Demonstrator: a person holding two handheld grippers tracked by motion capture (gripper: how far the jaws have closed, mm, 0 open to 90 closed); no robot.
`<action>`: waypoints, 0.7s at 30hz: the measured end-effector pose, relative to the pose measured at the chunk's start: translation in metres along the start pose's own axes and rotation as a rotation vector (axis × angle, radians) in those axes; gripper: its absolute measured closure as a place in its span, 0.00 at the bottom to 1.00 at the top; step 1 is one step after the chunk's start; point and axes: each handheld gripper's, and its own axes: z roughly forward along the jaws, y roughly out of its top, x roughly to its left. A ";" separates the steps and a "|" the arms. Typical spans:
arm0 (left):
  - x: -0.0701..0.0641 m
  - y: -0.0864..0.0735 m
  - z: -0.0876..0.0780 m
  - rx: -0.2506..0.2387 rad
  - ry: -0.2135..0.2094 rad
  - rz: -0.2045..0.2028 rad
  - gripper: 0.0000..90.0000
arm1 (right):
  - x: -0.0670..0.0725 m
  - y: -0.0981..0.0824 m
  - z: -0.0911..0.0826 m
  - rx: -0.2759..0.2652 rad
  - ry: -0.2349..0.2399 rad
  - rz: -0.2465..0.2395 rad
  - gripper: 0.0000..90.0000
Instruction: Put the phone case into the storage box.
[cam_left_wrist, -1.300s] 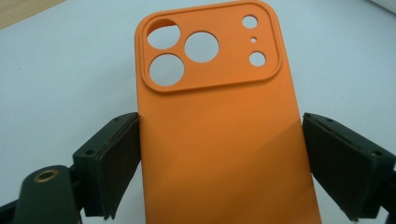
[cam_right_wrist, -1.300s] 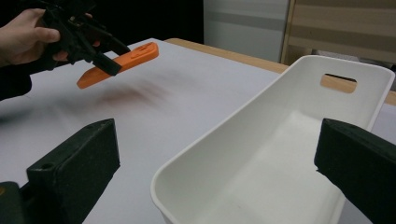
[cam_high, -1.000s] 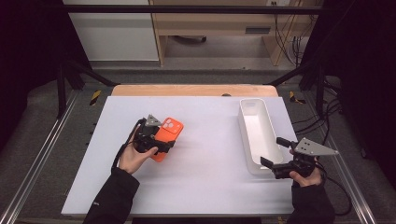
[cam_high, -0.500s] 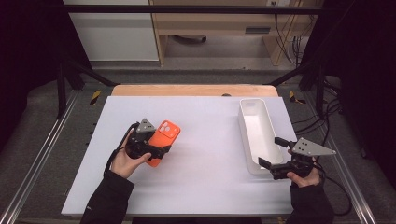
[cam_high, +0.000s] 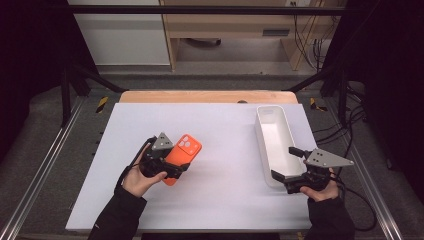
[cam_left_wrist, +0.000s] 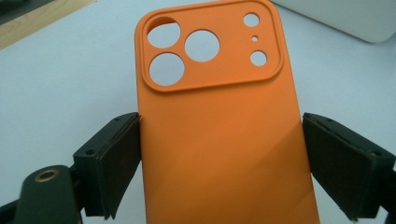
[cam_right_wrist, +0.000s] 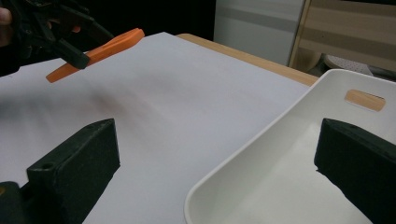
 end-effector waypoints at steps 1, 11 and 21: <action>-0.001 0.000 0.001 0.001 -0.001 0.004 0.15 | 0.001 0.000 0.001 0.005 0.003 -0.003 0.00; -0.012 0.002 0.005 0.008 -0.027 0.035 0.15 | 0.011 0.004 0.010 0.032 0.027 -0.030 0.00; -0.029 0.007 0.009 0.016 -0.062 0.096 0.15 | 0.022 0.009 0.019 0.050 0.058 -0.064 0.00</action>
